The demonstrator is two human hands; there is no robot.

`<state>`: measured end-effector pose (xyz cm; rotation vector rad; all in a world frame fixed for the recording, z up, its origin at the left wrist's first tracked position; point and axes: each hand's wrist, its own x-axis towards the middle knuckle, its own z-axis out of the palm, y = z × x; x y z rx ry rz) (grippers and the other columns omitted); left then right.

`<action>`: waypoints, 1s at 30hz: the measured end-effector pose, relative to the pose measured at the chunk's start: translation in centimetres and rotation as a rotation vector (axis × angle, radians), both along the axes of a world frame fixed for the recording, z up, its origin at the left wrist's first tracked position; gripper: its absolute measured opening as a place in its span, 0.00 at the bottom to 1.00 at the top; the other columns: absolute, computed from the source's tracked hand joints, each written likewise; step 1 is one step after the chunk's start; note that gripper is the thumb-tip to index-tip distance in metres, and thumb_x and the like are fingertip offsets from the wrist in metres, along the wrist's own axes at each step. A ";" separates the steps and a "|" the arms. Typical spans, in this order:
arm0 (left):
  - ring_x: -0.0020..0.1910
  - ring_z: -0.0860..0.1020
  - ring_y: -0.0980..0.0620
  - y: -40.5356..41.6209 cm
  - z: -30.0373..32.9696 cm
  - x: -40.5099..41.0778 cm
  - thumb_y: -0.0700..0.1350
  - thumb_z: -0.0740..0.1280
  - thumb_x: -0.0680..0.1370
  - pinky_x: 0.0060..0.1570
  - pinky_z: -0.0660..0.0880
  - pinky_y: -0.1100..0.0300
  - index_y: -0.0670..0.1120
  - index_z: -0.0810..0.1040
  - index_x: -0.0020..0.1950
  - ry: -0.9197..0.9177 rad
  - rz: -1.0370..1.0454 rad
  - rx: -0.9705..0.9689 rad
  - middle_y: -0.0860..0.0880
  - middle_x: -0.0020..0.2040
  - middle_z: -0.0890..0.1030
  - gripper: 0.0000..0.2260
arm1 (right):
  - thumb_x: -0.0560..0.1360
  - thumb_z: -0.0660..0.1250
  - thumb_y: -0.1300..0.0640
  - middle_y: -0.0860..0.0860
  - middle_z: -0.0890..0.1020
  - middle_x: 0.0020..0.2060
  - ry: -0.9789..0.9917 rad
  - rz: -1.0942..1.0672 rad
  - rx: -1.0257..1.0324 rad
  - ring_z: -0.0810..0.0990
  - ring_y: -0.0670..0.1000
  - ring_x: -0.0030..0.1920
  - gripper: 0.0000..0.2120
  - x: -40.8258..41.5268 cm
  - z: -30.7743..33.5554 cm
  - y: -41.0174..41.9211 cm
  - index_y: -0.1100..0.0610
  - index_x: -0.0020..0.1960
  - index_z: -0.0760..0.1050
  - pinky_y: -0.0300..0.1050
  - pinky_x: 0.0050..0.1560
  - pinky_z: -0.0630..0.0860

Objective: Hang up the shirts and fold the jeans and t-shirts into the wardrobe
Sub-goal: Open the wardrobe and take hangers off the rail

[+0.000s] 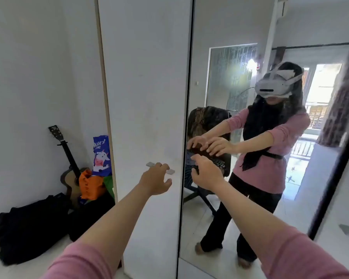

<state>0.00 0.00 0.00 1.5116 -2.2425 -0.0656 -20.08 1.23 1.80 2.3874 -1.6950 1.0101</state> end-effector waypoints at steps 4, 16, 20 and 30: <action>0.63 0.71 0.46 -2.9 -2.2 0.8 0.51 0.62 0.77 0.55 0.72 0.52 0.46 0.68 0.68 -0.057 -0.012 0.031 0.47 0.66 0.72 0.21 | 0.74 0.63 0.60 0.57 0.78 0.53 -0.067 -0.010 0.075 0.78 0.56 0.54 0.17 0.9 -1.9 -2.6 0.58 0.63 0.70 0.48 0.51 0.76; 0.58 0.76 0.45 -12.4 -7.1 2.1 0.55 0.61 0.71 0.58 0.71 0.46 0.51 0.75 0.61 0.019 -0.236 -0.124 0.47 0.60 0.77 0.20 | 0.73 0.69 0.64 0.50 0.79 0.38 -0.311 -0.045 -0.181 0.79 0.48 0.36 0.13 3.2 -6.7 -10.2 0.62 0.57 0.75 0.33 0.37 0.75; 0.48 0.77 0.47 -14.3 -8.1 2.3 0.53 0.61 0.73 0.51 0.71 0.53 0.51 0.78 0.56 0.111 -0.296 -0.221 0.51 0.49 0.80 0.14 | 0.73 0.70 0.64 0.53 0.81 0.43 -0.325 -0.058 -0.275 0.79 0.46 0.40 0.15 3.5 -7.9 -10.9 0.64 0.58 0.75 0.34 0.41 0.77; 0.45 0.74 0.53 -15.4 -10.5 1.1 0.52 0.66 0.75 0.48 0.69 0.55 0.53 0.80 0.49 0.427 -0.273 -0.318 0.57 0.43 0.80 0.06 | 0.75 0.68 0.63 0.52 0.80 0.49 -0.648 -0.157 -0.254 0.80 0.47 0.49 0.18 6.1 -10.1 -10.8 0.56 0.64 0.72 0.38 0.47 0.80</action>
